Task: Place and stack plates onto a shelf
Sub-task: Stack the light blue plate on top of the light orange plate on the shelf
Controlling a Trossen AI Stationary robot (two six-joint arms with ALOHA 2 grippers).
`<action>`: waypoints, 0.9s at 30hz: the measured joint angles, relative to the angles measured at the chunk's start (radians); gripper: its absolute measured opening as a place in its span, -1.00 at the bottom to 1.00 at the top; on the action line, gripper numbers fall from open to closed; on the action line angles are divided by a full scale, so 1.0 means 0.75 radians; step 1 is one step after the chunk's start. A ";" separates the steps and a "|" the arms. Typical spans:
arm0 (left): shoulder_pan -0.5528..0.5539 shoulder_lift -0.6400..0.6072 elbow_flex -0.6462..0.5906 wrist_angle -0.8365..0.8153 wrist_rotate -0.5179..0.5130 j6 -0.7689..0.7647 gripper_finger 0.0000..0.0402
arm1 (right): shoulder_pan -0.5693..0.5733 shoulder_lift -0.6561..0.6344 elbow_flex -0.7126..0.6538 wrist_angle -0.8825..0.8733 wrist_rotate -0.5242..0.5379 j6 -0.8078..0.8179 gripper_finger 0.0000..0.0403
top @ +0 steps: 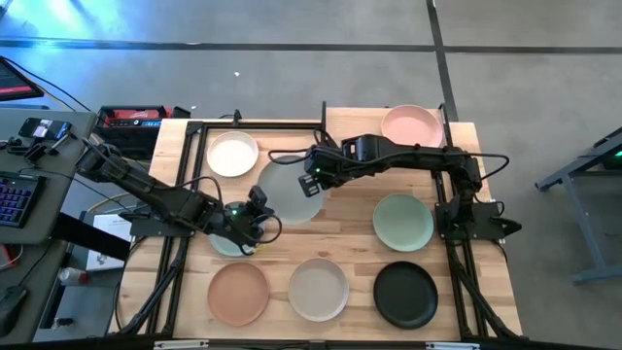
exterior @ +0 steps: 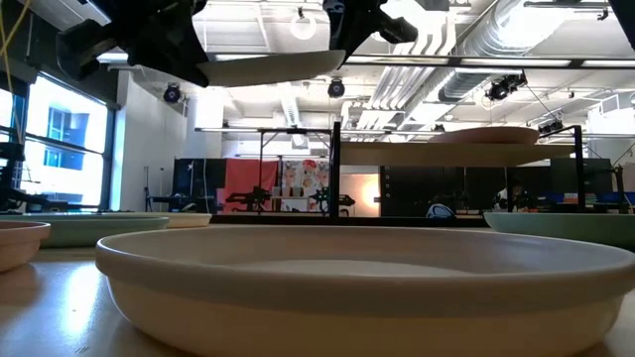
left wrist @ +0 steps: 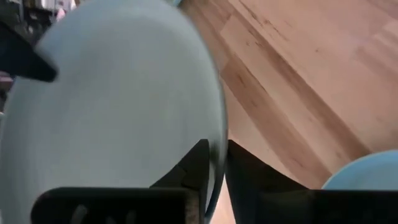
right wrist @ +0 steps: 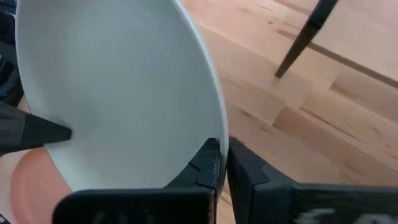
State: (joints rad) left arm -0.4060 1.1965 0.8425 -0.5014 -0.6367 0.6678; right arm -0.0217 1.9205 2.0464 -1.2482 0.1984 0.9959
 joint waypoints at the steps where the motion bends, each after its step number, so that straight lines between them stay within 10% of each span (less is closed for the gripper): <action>1: 0.000 0.000 0.000 0.000 0.002 -0.028 -0.75 | 0.000 0.000 0.000 -0.008 -0.001 0.010 -0.99; 13: 0.013 0.000 0.000 0.019 -0.047 -0.317 -0.50 | -0.112 -0.012 0.000 -0.258 0.009 -0.082 -1.00; 27: 0.211 0.000 0.000 0.016 -0.056 -0.451 -0.49 | -0.479 -0.211 0.000 -0.352 -0.012 -0.664 -1.00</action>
State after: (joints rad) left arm -0.2476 1.1969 0.8425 -0.4892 -0.6784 0.3298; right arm -0.3809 1.7620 2.0464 -1.5121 0.1891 0.4981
